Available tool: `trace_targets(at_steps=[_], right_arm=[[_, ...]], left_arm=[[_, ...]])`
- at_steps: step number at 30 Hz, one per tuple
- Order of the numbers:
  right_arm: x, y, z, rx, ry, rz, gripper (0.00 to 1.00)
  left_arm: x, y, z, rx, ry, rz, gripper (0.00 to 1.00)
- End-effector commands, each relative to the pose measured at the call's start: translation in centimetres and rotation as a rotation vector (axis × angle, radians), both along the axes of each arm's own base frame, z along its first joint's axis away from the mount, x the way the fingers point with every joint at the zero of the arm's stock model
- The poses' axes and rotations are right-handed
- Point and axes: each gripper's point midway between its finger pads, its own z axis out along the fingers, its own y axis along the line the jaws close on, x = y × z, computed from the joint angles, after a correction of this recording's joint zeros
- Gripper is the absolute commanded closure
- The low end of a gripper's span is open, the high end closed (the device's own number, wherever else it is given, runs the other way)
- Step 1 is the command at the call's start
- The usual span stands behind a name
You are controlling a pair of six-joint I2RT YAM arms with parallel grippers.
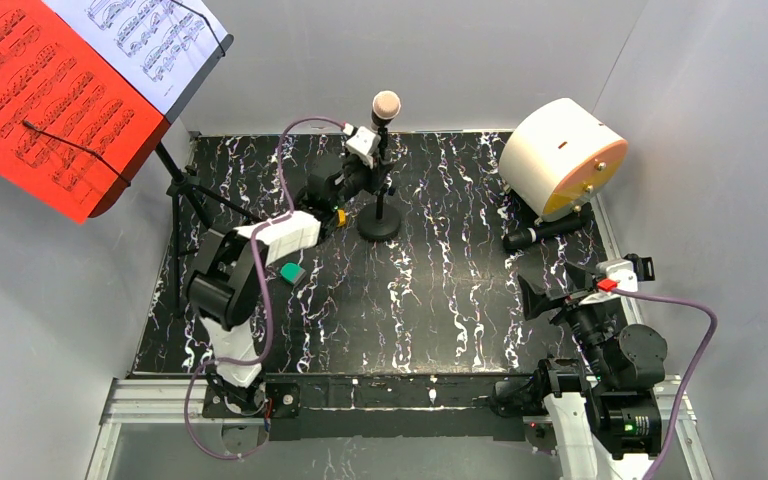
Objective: Pack up the instrument practice props
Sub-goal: Move the microphone stand with the microphone to the center of the board.
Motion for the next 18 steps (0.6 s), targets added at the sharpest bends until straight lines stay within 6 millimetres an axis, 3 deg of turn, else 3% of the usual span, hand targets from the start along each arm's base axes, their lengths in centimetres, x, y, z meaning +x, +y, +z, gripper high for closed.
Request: trace_targets(at_steps=[1, 7, 11, 18], right_arm=[[-0.6, 2.4, 1.2, -0.048, -0.087, 0.153, 0.01], [-1.1, 6.4, 2.4, 0.019, -0.120, 0.407, 0.01], [0.1, 7.8, 2.6, 0.047, -0.063, 0.500, 0.01], [2.2, 9.9, 2.2, 0.158, -0.006, 0.649, 0.01]], left_arm=[[-4.5, 0.4, 8.1, -0.092, -0.148, -0.103, 1.00], [-9.2, 1.3, 7.4, -0.133, -0.078, -0.165, 1.00], [-11.8, 1.9, 7.6, -0.150, -0.074, -0.171, 1.00], [-16.2, 0.3, 6.6, -0.131, -0.078, -0.251, 1.00]])
